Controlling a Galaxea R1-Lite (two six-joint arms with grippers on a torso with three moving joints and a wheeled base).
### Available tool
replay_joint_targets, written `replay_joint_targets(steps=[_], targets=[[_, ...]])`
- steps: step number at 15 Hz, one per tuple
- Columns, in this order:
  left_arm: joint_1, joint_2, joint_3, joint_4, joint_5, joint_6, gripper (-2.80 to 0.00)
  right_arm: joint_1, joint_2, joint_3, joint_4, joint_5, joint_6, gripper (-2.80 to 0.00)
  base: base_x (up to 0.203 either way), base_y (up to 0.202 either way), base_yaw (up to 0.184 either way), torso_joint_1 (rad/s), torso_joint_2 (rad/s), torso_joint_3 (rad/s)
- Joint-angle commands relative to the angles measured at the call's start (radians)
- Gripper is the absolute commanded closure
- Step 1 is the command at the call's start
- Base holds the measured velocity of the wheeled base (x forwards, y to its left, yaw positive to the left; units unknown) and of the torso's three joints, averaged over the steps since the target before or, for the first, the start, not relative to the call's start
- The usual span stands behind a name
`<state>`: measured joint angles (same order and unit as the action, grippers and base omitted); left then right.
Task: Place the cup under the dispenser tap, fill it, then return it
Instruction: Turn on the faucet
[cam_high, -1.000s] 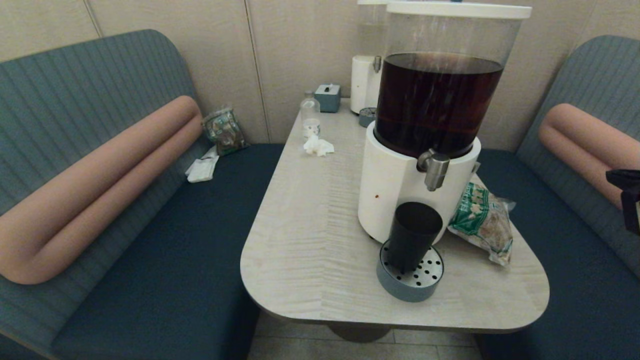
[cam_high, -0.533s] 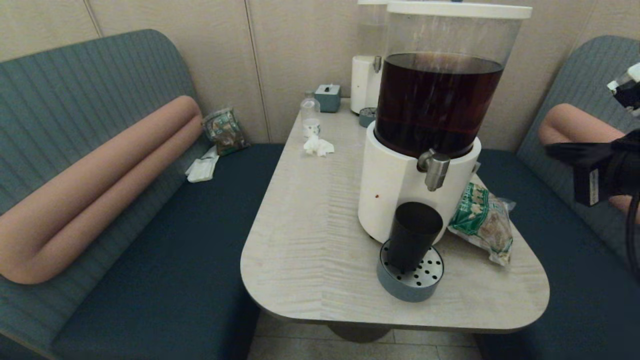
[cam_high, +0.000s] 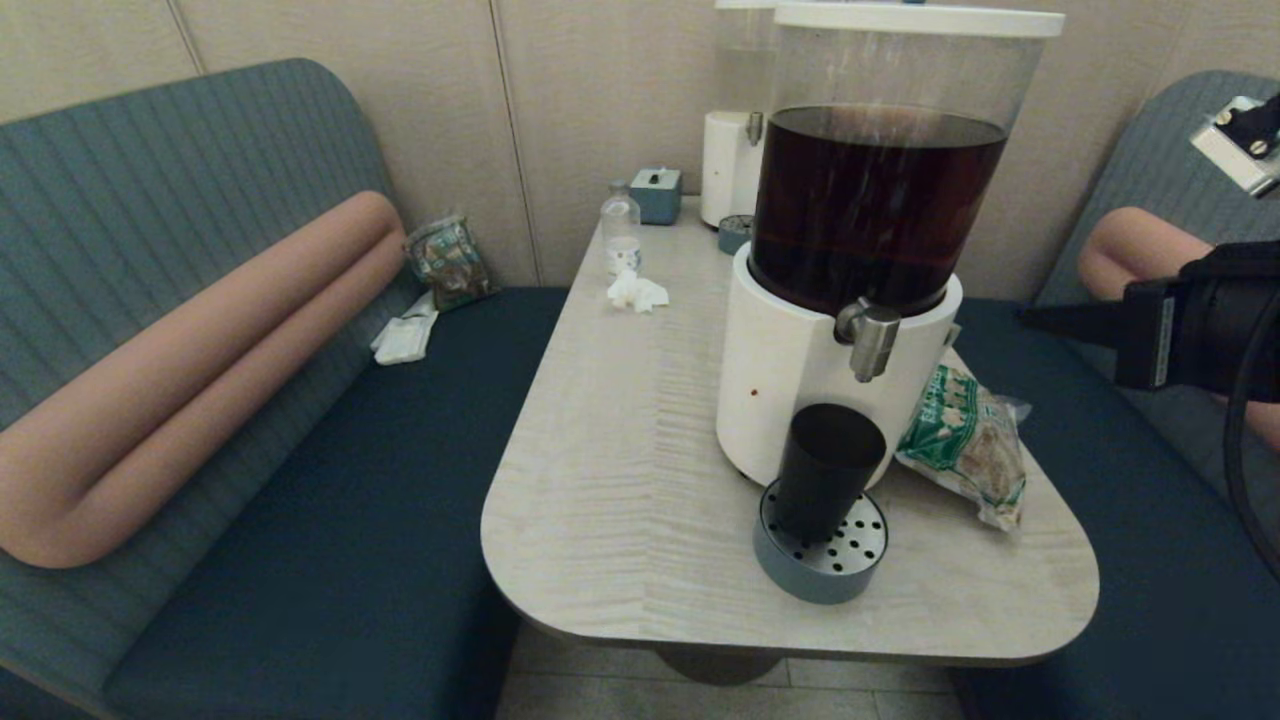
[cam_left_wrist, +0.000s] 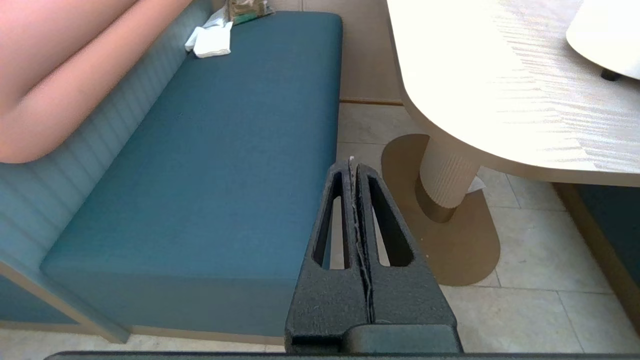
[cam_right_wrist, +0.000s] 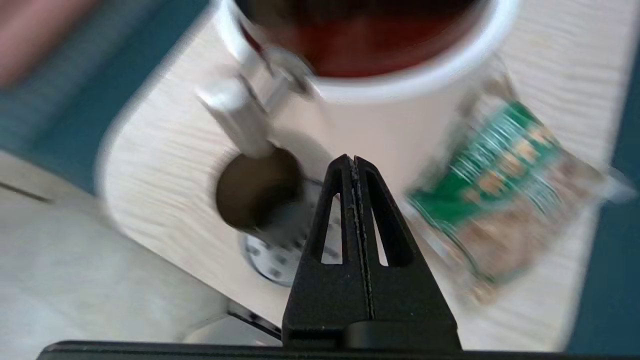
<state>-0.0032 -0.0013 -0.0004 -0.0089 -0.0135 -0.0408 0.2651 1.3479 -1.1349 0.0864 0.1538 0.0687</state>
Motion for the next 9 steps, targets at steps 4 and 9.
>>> replay_joint_targets(steps=[4, 9], targets=[[0.0, 0.001, 0.0, 0.0, 0.0, -0.001, 0.0, 0.042, 0.083, -0.056, -0.001, 0.012, 0.008, 0.0, 0.0, 0.0, 0.0, 0.0, 0.0, 0.0], [0.0, 0.001, 0.0, 0.0, 0.0, -0.001, 0.0, 0.081, 0.152, -0.114, -0.007, -0.009, 0.002, 0.0, 0.0, 0.0, 0.0, 0.0, 0.0, 0.0]])
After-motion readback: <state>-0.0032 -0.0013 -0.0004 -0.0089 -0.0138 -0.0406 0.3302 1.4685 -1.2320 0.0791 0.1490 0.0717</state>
